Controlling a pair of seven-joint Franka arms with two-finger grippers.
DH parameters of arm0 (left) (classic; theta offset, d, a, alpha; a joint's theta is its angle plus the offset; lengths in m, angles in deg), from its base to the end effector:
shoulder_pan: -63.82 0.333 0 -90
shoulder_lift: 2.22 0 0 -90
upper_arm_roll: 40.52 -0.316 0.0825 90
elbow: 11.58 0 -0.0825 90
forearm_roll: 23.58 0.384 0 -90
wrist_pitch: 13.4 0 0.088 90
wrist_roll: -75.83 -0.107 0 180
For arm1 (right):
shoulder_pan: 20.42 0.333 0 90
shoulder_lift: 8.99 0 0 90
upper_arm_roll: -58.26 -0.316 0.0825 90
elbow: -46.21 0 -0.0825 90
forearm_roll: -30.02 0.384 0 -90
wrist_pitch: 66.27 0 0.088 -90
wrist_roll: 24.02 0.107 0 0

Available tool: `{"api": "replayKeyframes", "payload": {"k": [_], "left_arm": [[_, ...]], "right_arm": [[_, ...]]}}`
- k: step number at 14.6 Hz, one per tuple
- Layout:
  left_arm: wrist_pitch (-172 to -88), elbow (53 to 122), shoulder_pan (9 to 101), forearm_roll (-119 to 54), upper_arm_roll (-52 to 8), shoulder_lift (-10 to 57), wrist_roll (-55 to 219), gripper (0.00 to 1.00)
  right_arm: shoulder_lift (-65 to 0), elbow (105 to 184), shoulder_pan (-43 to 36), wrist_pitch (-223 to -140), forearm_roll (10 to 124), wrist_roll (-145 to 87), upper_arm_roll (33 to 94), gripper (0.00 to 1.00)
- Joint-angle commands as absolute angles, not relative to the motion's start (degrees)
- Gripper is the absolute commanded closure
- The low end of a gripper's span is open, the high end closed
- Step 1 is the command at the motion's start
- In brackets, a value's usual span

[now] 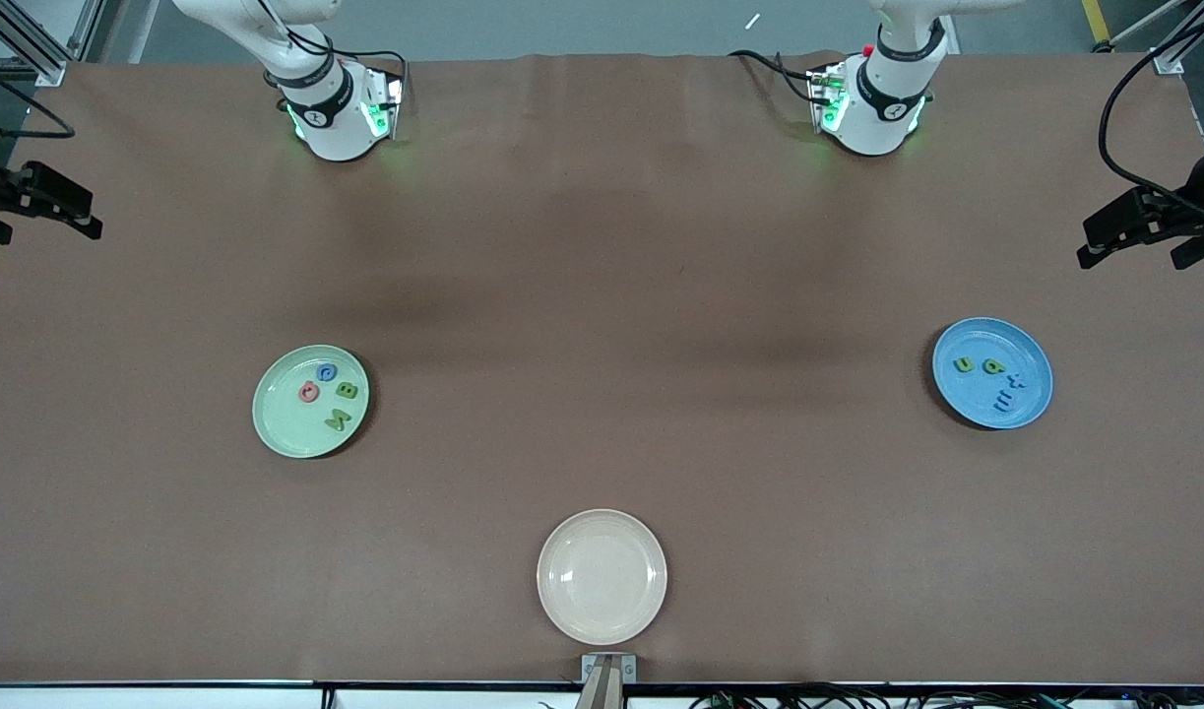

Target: Sort upper and lower case letters into plates

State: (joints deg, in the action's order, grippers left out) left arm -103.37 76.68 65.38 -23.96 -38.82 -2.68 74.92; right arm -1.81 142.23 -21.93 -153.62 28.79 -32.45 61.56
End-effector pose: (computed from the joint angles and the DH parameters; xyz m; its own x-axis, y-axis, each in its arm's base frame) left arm 0.5525 -0.0021 0.6432 0.9991 -0.0183 0.0380 -0.0186 -0.9998 0.0058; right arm 0.5077 -0.0471 0.6377 0.9976 0.0628 -0.0280 0.0631 -0.9980 0.0103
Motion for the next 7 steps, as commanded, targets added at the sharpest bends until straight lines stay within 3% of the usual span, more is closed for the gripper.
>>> {"api": "replayKeyframes", "payload": {"k": [1, 7], "left_arm": [[-103.23, 76.05, 65.58, -23.49, -38.58, -2.75, 73.8, 0.0], [-103.23, 76.05, 65.58, -23.49, -38.58, -2.75, 73.8, 0.0]], "right_arm": [[2.17, 146.94, -22.88, -155.04, 28.61, -31.94, 60.98, 0.0], [1.73, 146.67, -22.53, -156.09, 29.05, -28.42, 60.72, 0.0]]}}
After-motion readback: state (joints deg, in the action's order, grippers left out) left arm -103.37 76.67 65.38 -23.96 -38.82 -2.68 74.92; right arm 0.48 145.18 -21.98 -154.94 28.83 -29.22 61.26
